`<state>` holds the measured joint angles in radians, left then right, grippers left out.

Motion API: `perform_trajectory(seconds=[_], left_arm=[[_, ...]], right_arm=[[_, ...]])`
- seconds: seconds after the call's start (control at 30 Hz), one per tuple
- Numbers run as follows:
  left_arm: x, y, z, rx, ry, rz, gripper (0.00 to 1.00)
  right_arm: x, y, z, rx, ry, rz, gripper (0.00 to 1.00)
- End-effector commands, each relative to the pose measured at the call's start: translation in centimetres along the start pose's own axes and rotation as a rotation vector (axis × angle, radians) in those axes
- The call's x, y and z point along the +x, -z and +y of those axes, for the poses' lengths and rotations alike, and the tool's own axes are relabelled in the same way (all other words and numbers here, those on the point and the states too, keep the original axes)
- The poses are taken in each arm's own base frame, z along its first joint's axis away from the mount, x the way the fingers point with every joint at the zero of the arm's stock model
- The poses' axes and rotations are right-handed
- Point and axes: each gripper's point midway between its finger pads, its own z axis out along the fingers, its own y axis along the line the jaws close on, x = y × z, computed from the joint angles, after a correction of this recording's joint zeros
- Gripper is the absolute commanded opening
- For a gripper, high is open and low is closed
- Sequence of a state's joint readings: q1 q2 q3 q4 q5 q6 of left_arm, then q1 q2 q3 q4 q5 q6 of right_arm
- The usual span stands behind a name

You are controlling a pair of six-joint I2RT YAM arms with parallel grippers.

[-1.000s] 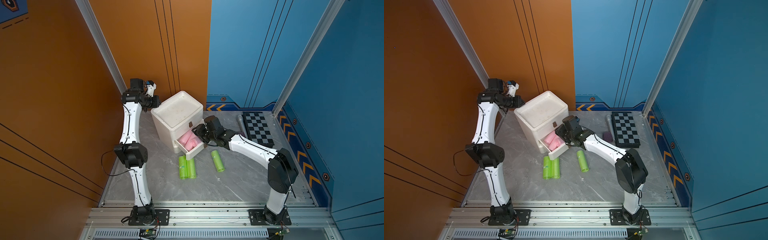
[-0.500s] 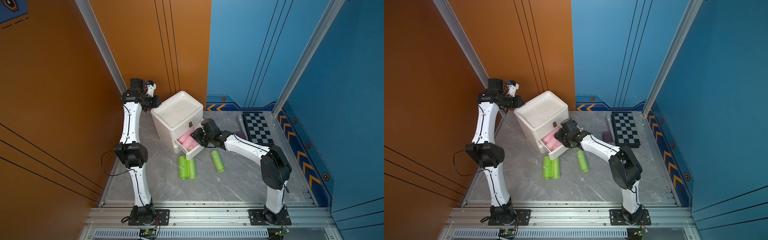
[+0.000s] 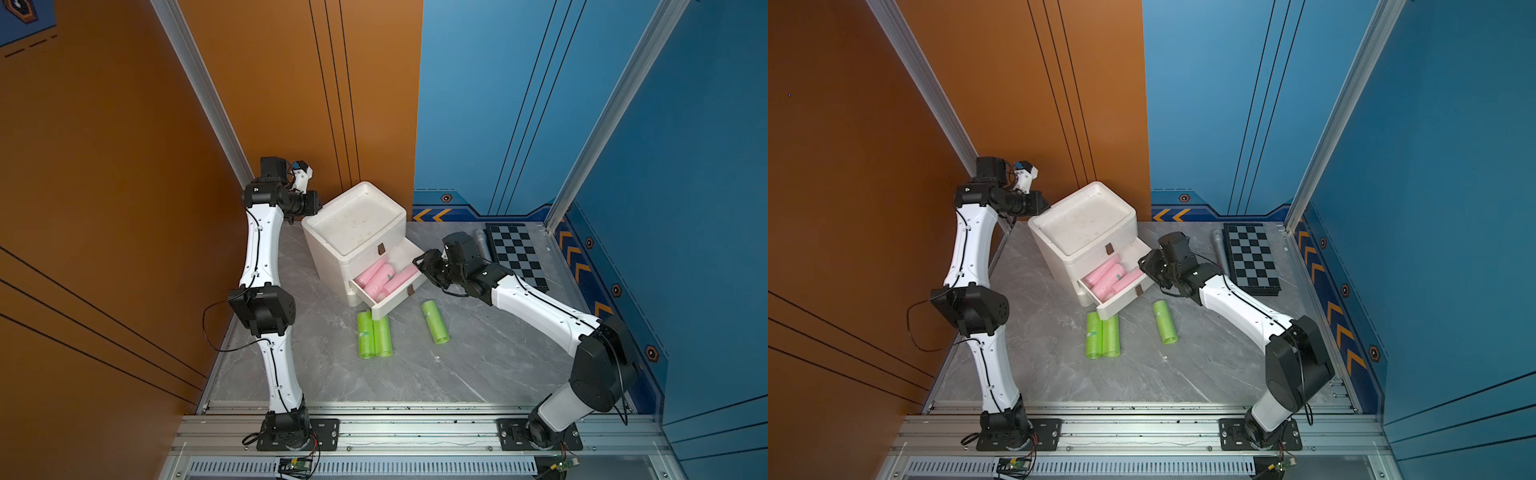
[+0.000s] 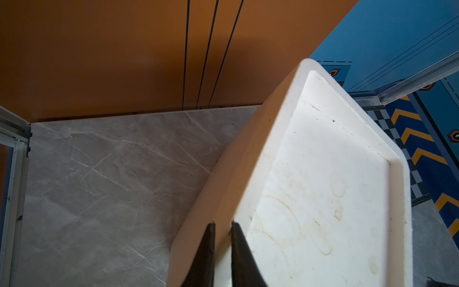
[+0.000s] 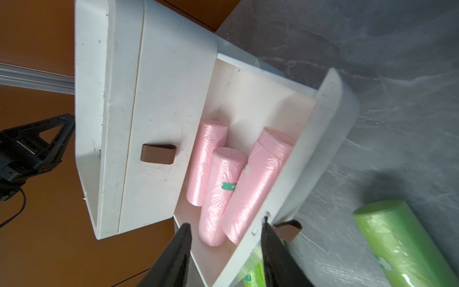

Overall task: Sort the rolls of trash bags by color and place them into the drawer
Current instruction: Place the roll of trash bags in the drawer, then close the drawer of the storage box.

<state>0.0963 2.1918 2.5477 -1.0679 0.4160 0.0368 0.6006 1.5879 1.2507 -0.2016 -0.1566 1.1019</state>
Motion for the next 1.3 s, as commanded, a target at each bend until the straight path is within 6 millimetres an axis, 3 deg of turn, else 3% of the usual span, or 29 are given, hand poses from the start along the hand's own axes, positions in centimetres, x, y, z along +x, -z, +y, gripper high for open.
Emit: perform_trajectory(seconds=[0.0,0.17,0.33,0.43,0.5,0.7,1.27], left_arm=[[4.2,-2.0,-2.7,0.082,0.031,0.167,0.15],[4.3,-1.8,-2.9,0.074,0.029,0.17,0.16],[4.2,-1.6,-3.1,0.074,0.024,0.166,0.16],[4.4,-1.7,-3.1,0.072,0.025,0.171,0.16],[4.5,-1.8,-3.1,0.07,0.025,0.174,0.16],[4.6,-2.0,-3.1,0.068,0.023,0.178,0.16],[4.9,-2.6,-3.3,0.088,0.023,0.192,0.16]], right_arm=[[1.1,-0.7,-4.2,0.116,0.043,0.013,0.47],[1.5,-1.6,-6.9,0.176,0.027,0.022,0.37],[1.8,-2.9,-8.4,0.183,-0.013,0.037,0.23],[1.9,-3.8,-8.8,0.175,-0.037,0.045,0.06],[1.9,-4.5,-8.8,0.164,-0.056,0.053,0.0],[1.8,-6.2,-8.2,0.134,-0.084,0.057,0.0],[2.1,-9.5,-2.8,0.03,-0.081,0.085,0.0]])
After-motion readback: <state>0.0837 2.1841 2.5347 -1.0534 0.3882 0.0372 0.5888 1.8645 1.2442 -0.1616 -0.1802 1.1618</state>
